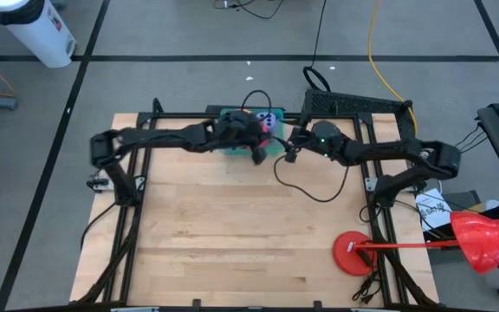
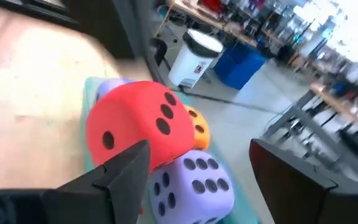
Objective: Pick & Place Dice
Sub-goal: Put the yellow dice into the green bin
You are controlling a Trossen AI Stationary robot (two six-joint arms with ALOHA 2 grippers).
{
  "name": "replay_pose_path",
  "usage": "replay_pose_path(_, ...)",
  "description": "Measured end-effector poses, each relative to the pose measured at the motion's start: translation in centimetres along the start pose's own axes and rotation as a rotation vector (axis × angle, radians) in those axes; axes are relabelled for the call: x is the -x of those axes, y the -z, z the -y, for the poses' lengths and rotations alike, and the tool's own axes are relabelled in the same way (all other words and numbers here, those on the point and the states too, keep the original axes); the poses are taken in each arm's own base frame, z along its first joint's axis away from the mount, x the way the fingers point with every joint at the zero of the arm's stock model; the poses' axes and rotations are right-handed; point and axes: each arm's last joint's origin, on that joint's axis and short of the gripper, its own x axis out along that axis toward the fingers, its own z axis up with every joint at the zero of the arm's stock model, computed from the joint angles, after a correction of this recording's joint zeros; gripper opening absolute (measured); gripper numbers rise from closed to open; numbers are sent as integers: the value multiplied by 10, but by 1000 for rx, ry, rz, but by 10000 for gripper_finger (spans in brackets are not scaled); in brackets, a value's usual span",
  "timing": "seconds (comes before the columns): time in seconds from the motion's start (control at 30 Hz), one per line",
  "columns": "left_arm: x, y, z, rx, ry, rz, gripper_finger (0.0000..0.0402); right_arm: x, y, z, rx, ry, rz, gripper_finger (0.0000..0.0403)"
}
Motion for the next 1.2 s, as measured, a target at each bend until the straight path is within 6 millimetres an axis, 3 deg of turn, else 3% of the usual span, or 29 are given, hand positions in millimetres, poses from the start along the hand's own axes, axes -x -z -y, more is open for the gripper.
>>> replay_pose_path(0.13, 59, -23, 25, -139, 31, 19, 1, 18, -8, 3, -106, -142, -6, 267)
replay_pose_path(0.27, 123, -28, 45, -217, 51, 63, 1, 31, -12, 0, -224, -385, 48, 267)
replay_pose_path(0.37, 161, -13, 55, -231, 73, 98, 1, 35, -5, -7, -286, -509, 73, 267)
replay_pose_path(0.47, 185, 15, 61, -225, 90, 128, 0, 38, 5, -15, -346, -557, 51, 267)
replay_pose_path(0.67, 205, 80, 64, -143, 89, 257, 0, 44, 28, -35, -410, -514, 25, 267)
replay_pose_path(0.83, 200, 122, 58, -104, 55, 309, 0, 43, 42, -62, -392, -492, -56, 263)
replay_pose_path(1.03, 197, 131, 54, -75, 48, 359, 3, 32, 51, -94, -350, -393, -91, 241)
replay_pose_path(1.2, 198, 131, 55, -71, 62, 364, 2, 19, 63, -108, -381, -317, -98, 228)
